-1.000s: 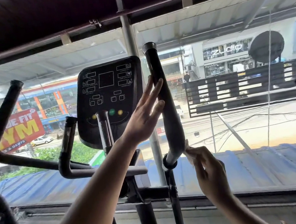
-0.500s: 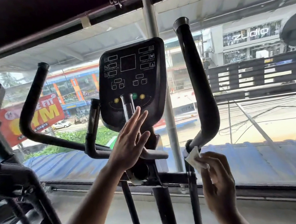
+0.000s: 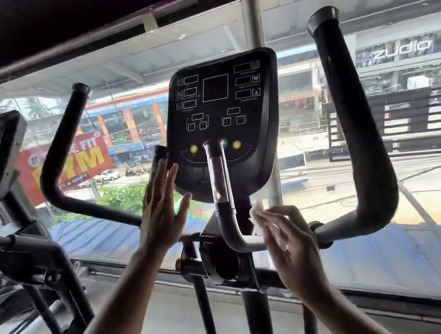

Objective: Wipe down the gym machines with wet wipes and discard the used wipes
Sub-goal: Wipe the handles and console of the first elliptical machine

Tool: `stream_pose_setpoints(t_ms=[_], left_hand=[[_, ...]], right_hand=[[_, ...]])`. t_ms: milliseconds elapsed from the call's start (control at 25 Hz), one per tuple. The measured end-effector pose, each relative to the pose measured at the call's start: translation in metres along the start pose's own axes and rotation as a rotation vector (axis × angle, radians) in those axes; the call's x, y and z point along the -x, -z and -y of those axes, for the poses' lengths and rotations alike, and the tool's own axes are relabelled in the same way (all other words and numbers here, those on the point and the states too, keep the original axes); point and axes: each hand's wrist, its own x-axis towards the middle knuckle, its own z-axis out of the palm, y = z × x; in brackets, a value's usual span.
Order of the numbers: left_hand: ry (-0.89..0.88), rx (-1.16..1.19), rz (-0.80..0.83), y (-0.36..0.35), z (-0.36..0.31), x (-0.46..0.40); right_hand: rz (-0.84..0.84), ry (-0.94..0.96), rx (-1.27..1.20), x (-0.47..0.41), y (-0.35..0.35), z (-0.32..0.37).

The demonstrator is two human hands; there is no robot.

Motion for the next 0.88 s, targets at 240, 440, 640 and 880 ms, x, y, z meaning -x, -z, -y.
stream_pose_setpoints(t_ms=[240, 440, 640, 880], left_hand=[[0.034, -0.013, 0.030, -0.016, 0.044, -0.026], [0.098, -0.013, 0.006, -0.026, 0.057, -0.033], [0.080, -0.017, -0.033, -0.028, 0.058, -0.031], [0.217, 0.055, -0.008, -0.022, 0.053, -0.030]], right_hand=[[-0.049, 0.071, 0.029, -0.077, -0.042, -0.026], [-0.036, 0.111, 0.049, -0.114, -0.066, -0.049], [-0.054, 0.070, 0.040, -0.142, -0.069, -0.045], [-0.063, -0.063, 0.175, -0.108, -0.066, -0.030]])
